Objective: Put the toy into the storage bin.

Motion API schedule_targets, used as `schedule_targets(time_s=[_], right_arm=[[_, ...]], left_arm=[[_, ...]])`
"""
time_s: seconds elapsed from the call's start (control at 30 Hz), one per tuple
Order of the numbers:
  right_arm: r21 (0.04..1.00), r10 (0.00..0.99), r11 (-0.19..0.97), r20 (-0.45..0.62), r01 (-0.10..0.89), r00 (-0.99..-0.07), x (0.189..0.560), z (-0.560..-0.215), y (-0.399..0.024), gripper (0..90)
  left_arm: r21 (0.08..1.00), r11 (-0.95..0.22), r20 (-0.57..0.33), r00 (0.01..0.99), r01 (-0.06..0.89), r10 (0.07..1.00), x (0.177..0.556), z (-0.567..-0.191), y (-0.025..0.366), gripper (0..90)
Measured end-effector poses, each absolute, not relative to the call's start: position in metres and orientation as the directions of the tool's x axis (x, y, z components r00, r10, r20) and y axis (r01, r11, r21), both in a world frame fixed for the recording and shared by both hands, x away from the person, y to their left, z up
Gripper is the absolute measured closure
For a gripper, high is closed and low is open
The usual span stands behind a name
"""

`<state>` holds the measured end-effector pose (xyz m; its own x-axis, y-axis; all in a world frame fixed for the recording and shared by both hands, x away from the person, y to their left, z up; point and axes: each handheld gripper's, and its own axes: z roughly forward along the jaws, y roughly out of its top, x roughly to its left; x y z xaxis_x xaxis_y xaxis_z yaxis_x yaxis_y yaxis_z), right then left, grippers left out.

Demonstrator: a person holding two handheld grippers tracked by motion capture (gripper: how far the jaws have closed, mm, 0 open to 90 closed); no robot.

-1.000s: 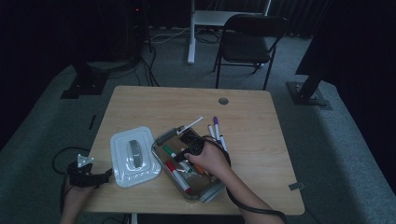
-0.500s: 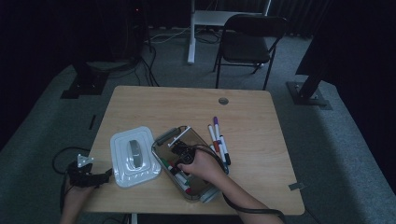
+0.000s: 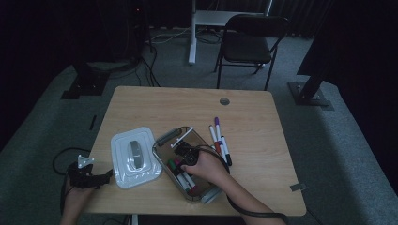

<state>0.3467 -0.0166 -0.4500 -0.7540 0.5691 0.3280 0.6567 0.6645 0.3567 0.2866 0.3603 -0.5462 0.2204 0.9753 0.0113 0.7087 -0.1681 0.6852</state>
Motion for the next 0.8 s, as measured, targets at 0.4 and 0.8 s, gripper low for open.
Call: schedule_targets(time_s=[0.4,0.8], right_arm=[[0.512,0.628,0.509,0.329,0.692,-0.705,0.364,-0.399,-0.091,64.4],[0.54,0.78,0.354,0.28,0.764,-0.56,0.397,-0.414,-0.174,61.5]], left_arm=[[0.686,-0.167,0.011,0.22,0.708,0.976,0.287,-0.546,0.36,0.7],[0.685,-0.167,0.01,0.22,0.709,0.976,0.287,-0.546,0.36,0.6]])
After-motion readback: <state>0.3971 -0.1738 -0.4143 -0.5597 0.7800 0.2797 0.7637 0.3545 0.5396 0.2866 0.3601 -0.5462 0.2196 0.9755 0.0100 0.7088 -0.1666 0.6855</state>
